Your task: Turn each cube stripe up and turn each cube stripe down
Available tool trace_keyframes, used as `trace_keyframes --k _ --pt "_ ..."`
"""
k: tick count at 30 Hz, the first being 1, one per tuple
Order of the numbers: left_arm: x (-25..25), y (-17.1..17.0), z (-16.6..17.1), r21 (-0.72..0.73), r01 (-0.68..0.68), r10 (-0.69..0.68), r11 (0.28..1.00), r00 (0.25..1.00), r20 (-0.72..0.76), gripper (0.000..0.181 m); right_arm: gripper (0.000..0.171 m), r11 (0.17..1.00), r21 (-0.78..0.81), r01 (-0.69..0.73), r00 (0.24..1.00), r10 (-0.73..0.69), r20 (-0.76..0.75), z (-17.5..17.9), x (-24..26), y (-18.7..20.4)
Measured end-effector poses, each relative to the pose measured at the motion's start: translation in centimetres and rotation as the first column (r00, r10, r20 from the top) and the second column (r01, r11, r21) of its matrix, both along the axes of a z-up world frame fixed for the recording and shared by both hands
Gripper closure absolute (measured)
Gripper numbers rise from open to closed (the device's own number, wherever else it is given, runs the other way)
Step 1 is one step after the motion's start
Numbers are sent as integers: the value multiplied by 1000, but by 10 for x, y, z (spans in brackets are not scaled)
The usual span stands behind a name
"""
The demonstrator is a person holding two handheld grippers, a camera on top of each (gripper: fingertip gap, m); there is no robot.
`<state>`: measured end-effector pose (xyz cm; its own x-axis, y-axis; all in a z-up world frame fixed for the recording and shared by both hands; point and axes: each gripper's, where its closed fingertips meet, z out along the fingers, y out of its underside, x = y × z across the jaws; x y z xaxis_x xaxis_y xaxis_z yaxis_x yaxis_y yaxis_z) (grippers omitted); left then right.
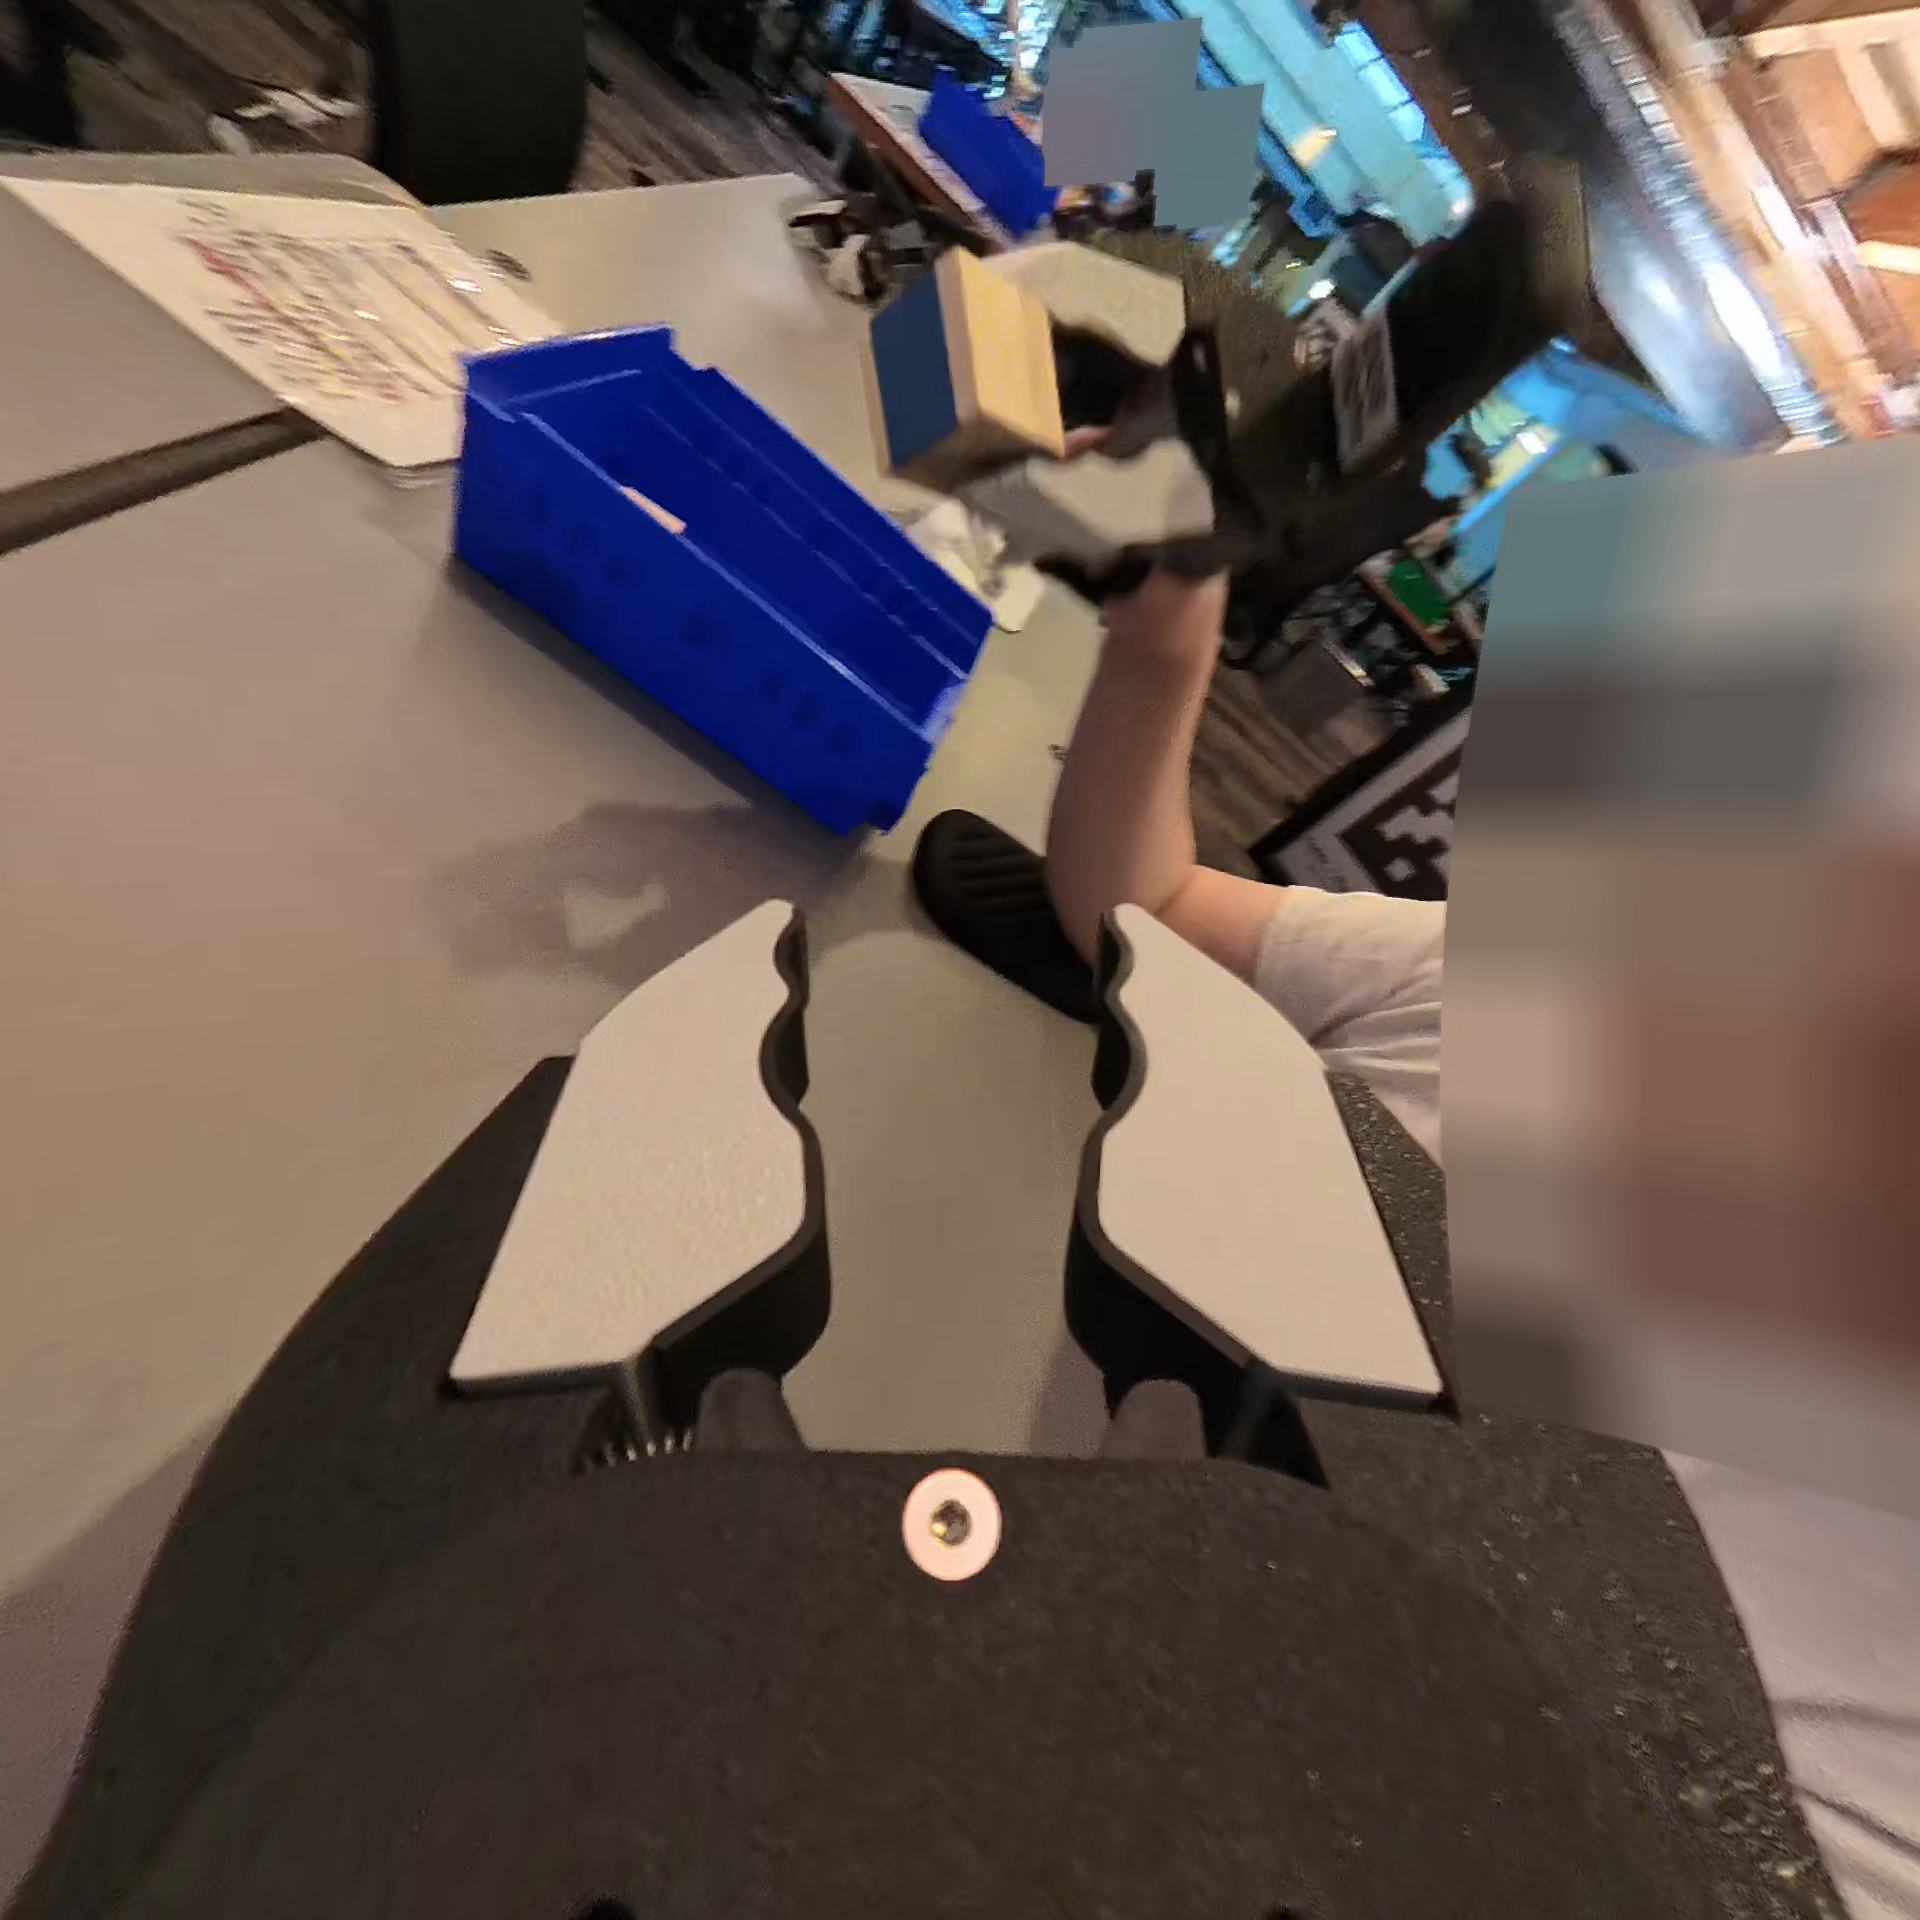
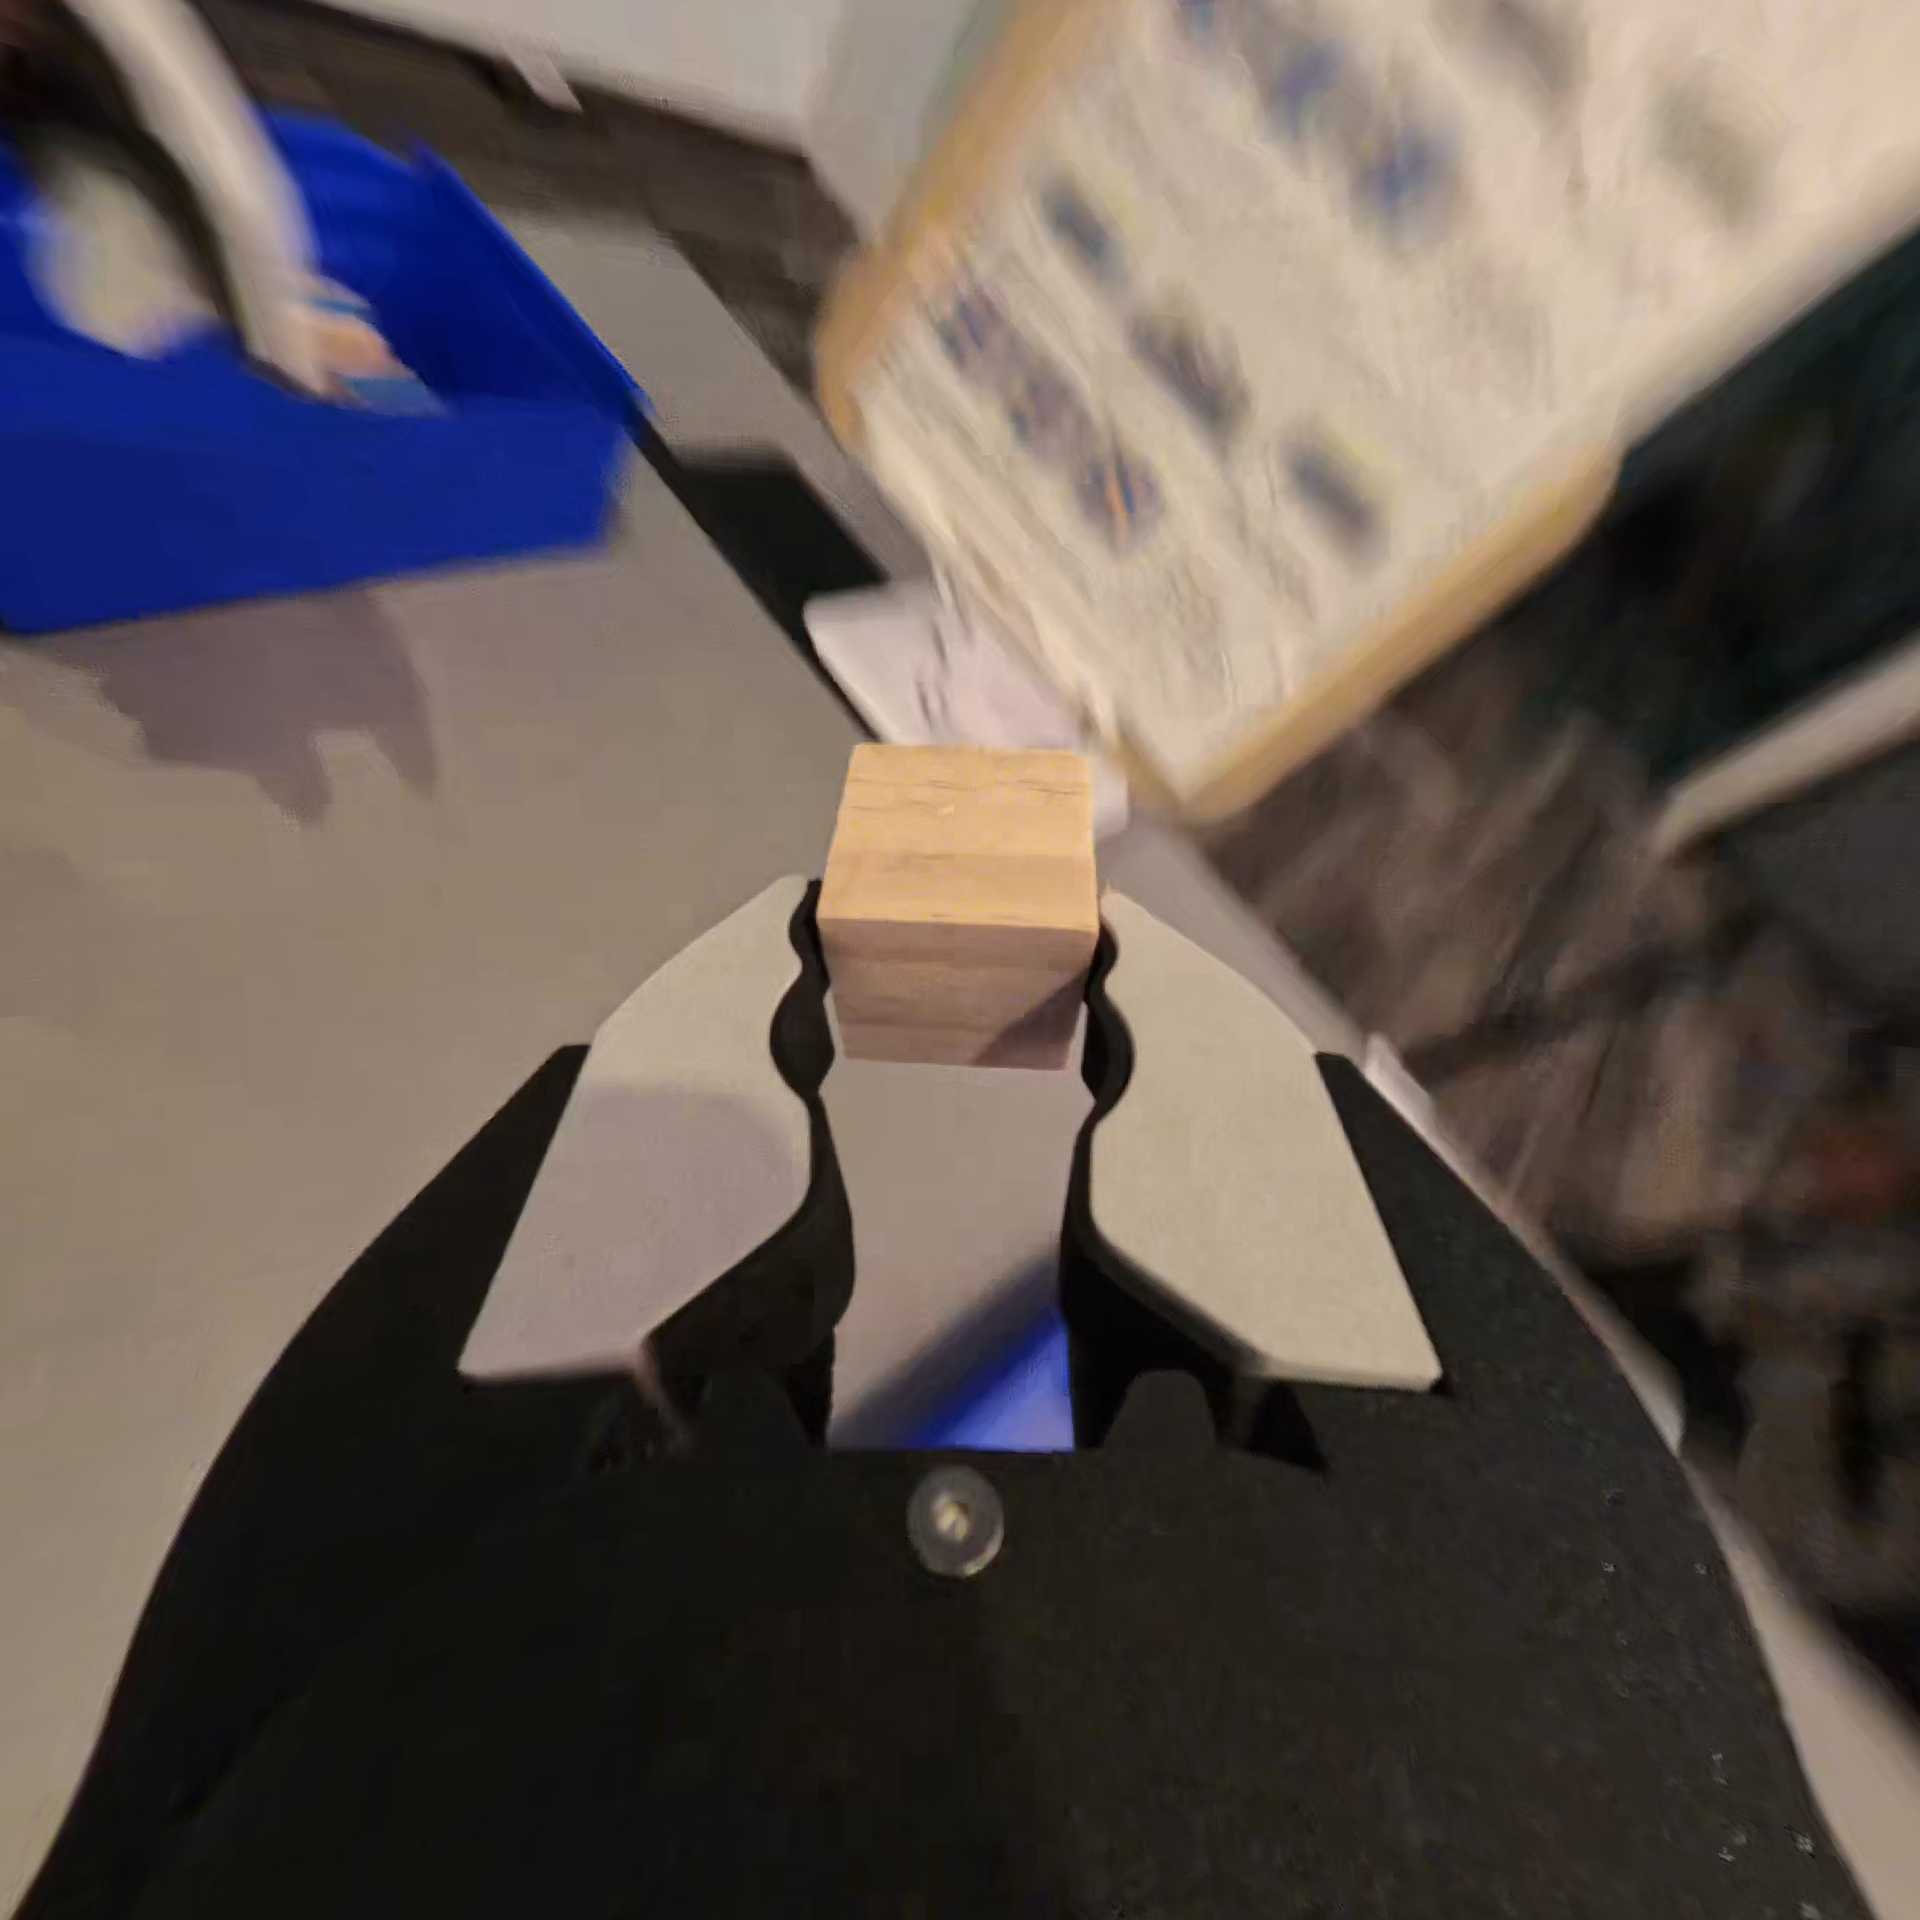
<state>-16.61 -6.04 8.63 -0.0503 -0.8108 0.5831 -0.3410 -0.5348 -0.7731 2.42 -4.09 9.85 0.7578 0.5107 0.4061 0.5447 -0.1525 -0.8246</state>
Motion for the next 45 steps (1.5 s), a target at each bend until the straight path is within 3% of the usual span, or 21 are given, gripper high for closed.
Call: trace_keyframes --k 2,5,9,13,18,45 --pt "-3 7 -6 24 -44 46 999 998 -48 130 125 928 -247 277 952 -300 -60 -35 92 8" --pt "-1 8 -20 42 -47 52 998 991 -125 131 125 633 -507 584 751 -658 44 -112 209 8" --pt "8 0 -32 31 -2 8 1000 984 -177 134 125 405 -663 630 628 -767 128 -175 262 5" --pt "16 -7 -41 28 33 -26 999 976 -215 136 125 305 -706 639 599 -774 208 -199 278 1" --pt "21 -9 -47 6 48 -45 999 971 -233 137 125 231 -720 654 581 -763 282 -222 291 3" --pt "35 -30 -62 -45 129 -136 991 943 -304 140 125 199 -668 717 582 -698 417 -237 303 14"
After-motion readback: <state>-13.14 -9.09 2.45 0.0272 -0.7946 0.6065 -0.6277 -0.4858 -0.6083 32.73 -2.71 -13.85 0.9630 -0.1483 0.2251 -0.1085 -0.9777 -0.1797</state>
